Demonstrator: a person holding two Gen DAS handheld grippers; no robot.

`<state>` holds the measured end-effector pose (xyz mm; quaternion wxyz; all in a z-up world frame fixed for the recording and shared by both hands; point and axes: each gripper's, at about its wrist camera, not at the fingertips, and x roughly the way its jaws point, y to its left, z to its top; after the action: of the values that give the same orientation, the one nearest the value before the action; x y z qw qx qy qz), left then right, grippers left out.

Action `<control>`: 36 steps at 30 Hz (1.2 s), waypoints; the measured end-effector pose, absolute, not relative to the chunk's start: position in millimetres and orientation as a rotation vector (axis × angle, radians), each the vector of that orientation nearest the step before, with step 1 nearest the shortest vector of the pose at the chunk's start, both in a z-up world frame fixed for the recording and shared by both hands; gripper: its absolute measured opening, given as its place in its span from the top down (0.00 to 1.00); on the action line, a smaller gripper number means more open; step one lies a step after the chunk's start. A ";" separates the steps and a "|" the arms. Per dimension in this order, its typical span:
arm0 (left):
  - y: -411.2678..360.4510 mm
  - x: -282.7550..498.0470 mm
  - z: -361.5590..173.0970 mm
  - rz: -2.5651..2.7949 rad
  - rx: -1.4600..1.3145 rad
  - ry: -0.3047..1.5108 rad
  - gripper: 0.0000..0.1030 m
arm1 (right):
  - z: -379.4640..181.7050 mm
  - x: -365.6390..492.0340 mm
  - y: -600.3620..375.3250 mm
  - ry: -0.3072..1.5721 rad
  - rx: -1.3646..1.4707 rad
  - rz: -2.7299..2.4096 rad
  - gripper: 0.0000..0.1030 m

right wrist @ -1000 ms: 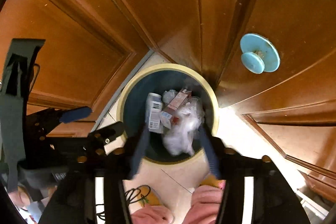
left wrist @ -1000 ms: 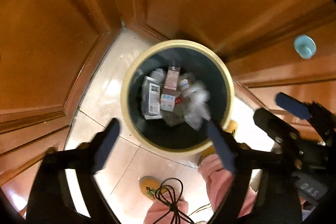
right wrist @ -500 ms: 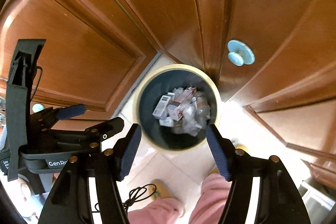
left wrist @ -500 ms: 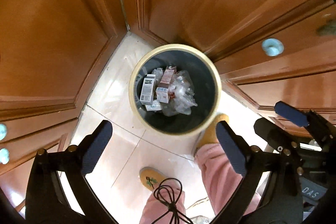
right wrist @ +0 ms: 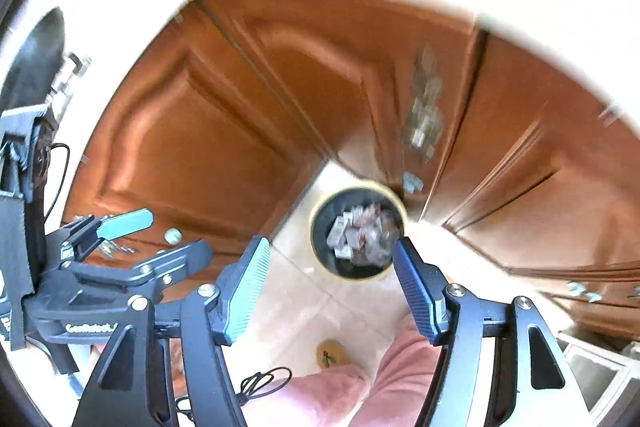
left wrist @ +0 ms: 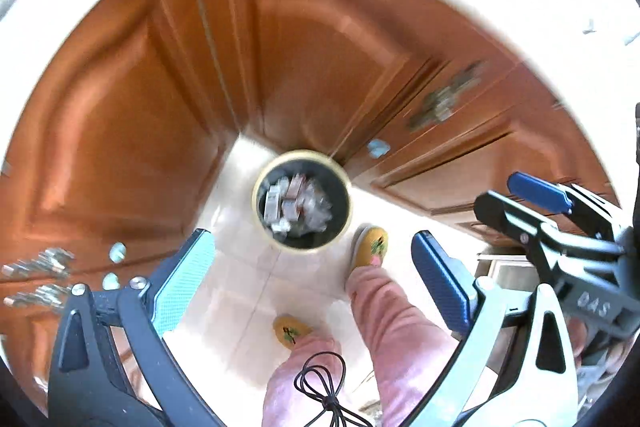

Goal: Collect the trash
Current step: 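Raise both open tools back up toward the counter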

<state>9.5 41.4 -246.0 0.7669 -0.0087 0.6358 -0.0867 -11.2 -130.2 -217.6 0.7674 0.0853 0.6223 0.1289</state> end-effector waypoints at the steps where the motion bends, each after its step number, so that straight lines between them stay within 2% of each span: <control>1: 39.1 9.8 -229.2 -0.198 -0.013 1.360 0.05 | -196.0 -9.9 -133.3 1.329 0.182 0.274 0.36; 6: 20.2 19.7 -141.5 -0.261 0.009 1.241 0.05 | -91.3 -1.3 -154.3 1.208 0.184 0.254 0.36; 10: 5.2 33.9 -90.1 -0.284 0.046 1.159 0.05 | -19.6 8.2 -176.8 1.102 0.194 0.234 0.27; 19: -37.0 101.0 3.8 -0.322 0.126 1.021 0.05 | 88.4 71.6 -228.1 0.987 0.192 0.246 0.24; 26: -78.1 198.4 34.1 -0.315 0.101 1.025 0.05 | 105.9 173.8 -291.6 0.978 0.224 0.265 0.22; 30: -108.0 263.8 21.2 -0.315 0.119 1.072 0.05 | 101.9 253.0 -323.3 1.011 0.245 0.292 0.22; 36: -147.5 368.4 -16.0 -0.265 0.167 1.120 0.05 | 55.9 375.4 -365.6 1.065 0.284 0.278 0.22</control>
<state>368.4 -147.5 -16.0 0.8357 0.0788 0.5290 -0.1250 375.4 -365.6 55.9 0.8428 0.1345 0.5043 0.1316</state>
